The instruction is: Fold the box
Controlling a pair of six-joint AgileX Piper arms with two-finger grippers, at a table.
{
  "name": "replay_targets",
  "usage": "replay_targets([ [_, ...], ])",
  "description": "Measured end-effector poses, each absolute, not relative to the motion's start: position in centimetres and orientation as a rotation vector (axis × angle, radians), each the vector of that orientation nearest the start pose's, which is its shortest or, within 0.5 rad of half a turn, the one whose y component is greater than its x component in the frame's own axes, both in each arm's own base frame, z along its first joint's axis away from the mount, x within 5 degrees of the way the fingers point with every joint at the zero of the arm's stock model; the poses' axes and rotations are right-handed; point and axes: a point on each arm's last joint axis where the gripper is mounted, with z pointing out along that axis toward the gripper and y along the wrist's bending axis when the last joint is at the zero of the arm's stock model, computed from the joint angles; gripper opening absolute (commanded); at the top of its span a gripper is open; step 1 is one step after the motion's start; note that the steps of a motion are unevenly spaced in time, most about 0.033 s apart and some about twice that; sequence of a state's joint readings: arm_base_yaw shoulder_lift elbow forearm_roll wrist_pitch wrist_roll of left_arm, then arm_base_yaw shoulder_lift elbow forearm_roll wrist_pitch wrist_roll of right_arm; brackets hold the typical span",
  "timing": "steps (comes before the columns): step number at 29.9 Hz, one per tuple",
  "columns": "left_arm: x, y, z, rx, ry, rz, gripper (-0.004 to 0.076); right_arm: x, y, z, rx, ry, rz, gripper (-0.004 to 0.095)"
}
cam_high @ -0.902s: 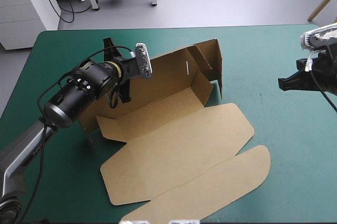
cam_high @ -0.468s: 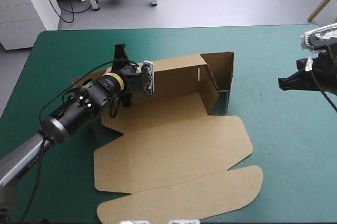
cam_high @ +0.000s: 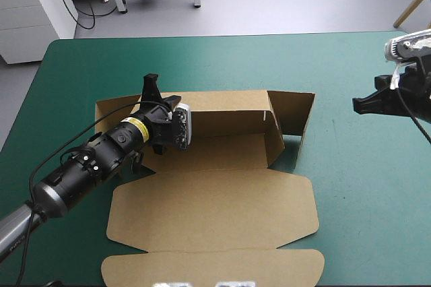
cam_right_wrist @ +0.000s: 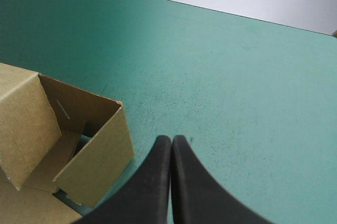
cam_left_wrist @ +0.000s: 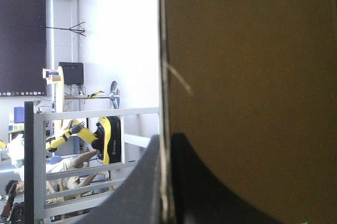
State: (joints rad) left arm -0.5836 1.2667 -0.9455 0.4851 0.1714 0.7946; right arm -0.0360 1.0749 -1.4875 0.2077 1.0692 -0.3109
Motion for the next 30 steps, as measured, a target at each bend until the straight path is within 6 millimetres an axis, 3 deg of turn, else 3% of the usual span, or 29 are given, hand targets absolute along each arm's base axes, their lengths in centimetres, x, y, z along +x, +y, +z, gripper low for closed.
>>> replay_targets([
  [9, 25.4, -16.0, 31.8, 1.600, 1.246, 0.513, -0.0010, 18.5, 1.1, 48.2, -0.289, 2.099, 0.065, 0.0034],
  [12, 25.9, -16.2, 31.6, 1.602, 1.248, 0.513, -0.0010, 18.5, 1.1, 48.2, -0.289, 2.098, 0.065, 0.0171],
  [18, 26.1, -16.3, 31.3, 1.603, 1.247, 0.509, -0.0010, 18.8, 1.2, 48.9, -0.288, 2.078, 0.073, 0.0669],
  [20, 26.1, -16.3, 31.3, 1.600, 1.251, 0.506, -0.0010, 19.0, 1.3, 49.3, -0.288, 2.067, 0.099, 0.0764],
  [25, 26.1, -16.3, 31.3, 1.593, 1.258, 0.499, -0.0010, 20.7, 1.9, 50.3, -0.293, 2.037, 0.193, 0.0802],
  [30, 26.1, -16.3, 31.3, 1.590, 1.260, 0.497, -0.0010, 23.9, 2.2, 50.9, -0.310, 2.040, 0.254, 0.0800],
])
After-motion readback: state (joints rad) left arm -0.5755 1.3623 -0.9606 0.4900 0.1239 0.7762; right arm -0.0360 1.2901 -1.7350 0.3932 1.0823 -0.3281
